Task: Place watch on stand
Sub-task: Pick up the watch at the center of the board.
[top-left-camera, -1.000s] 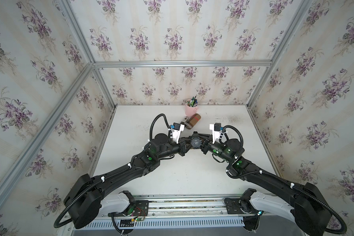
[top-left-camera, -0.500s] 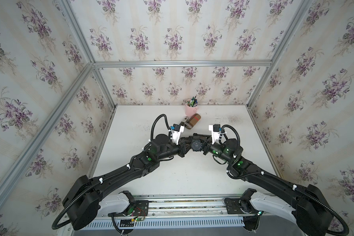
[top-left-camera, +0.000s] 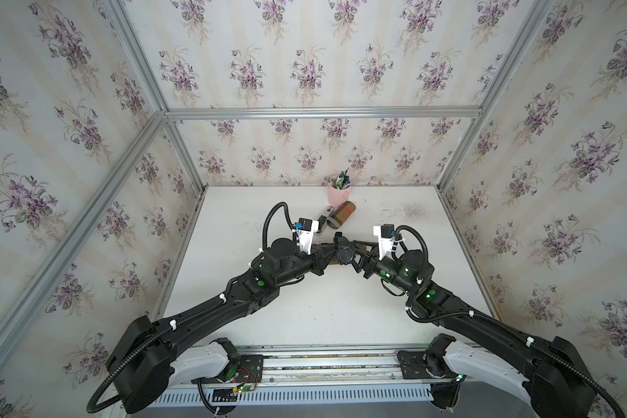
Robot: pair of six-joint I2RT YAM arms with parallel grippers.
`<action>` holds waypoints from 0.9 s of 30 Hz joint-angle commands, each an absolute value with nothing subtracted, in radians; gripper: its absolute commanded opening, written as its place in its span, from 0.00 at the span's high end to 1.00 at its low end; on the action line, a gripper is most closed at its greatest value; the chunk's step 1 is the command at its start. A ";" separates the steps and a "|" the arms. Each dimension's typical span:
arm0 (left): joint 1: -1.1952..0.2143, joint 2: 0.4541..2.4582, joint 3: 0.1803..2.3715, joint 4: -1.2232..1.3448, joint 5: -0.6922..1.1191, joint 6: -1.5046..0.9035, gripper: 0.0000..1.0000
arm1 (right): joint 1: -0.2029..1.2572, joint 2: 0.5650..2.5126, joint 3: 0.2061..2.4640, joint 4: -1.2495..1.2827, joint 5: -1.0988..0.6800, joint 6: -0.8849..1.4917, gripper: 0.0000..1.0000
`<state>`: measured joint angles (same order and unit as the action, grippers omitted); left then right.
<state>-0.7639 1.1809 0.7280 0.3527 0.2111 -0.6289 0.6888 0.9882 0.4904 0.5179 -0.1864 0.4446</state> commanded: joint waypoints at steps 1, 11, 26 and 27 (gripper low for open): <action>-0.755 1.173 0.726 0.343 0.155 -0.631 0.99 | 0.689 0.985 0.531 0.384 -0.031 0.458 0.37; -0.723 1.181 0.733 0.256 0.065 -0.642 1.00 | 0.691 0.967 0.656 0.127 0.064 0.522 0.19; -0.749 1.210 0.744 0.261 0.046 -0.632 1.00 | 0.904 1.028 0.786 0.070 0.102 0.465 0.20; -0.750 1.210 0.744 0.261 0.047 -0.630 1.00 | 0.909 1.038 0.792 0.065 0.106 0.465 0.21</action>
<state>-0.7479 1.2110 0.7349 0.2321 0.0513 -0.6331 0.8955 1.0183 0.7757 0.0887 0.0578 0.4759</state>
